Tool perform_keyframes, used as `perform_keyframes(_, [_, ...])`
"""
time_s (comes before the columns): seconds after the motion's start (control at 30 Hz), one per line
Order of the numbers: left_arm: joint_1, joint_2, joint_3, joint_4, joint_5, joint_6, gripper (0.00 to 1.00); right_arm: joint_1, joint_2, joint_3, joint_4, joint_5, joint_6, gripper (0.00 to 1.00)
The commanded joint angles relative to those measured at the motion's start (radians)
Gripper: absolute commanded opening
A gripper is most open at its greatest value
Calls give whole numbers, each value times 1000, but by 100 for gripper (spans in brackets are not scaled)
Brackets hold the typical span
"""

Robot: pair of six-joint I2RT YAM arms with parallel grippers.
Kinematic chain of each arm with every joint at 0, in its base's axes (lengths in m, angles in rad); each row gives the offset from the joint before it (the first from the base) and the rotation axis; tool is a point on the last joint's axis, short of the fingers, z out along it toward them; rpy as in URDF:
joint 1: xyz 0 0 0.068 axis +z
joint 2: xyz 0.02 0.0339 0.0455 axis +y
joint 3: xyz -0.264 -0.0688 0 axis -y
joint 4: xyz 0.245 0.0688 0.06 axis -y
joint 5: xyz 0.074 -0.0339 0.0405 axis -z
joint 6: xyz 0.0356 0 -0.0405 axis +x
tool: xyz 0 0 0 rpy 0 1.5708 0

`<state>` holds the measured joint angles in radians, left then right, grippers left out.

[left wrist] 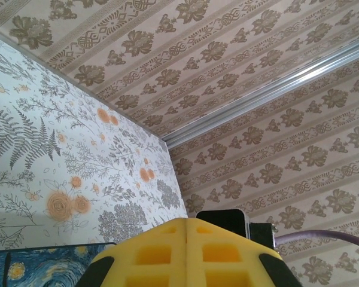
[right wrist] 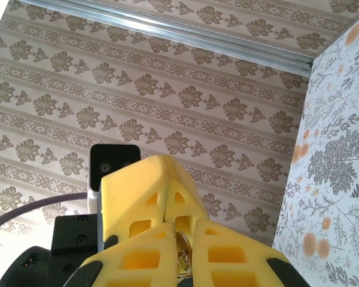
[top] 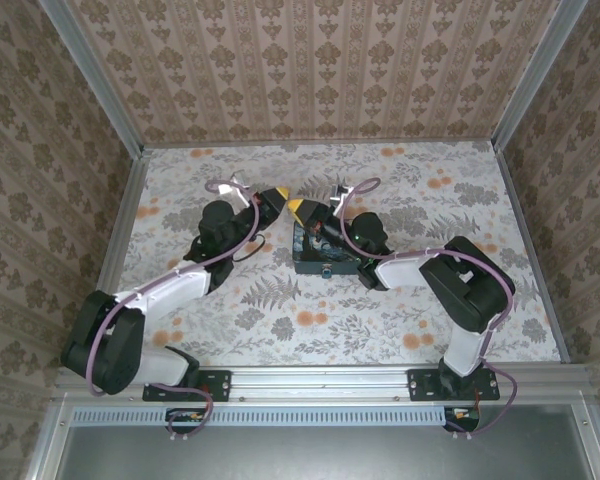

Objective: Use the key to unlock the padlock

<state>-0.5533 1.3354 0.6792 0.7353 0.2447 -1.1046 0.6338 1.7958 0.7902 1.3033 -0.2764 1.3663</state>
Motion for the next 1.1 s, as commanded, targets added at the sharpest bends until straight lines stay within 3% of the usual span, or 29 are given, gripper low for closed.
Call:
perform_keyframes(0.0, [-19,-42,-3,39,3,-12,0,-8,18,11,36,28,10,0])
perform_keyframes(0.2, [-30,-36,3,41,1,-11,0,-8,18,18,35,19,7,0])
perform_keyframes(0.27, [-30,-35,7,36,0,-8,0,-8,14,13,35,24,7,14])
perform_keyframes(0.33, [-30,-36,9,28,-2,-5,0,-10,7,6,35,29,6,22])
perform_keyframes(0.5, [-30,-33,8,26,-4,-3,0,-14,1,7,34,24,4,26])
perform_keyframes(0.6, [-30,-34,4,26,-4,-3,0,-16,0,10,34,19,-2,35])
perform_keyframes(0.83, [-30,-36,3,19,-10,2,0,-17,4,14,35,9,-2,24])
perform_keyframes(1.07, [-30,-33,10,9,-17,11,0,-16,-16,-12,37,-6,-15,26])
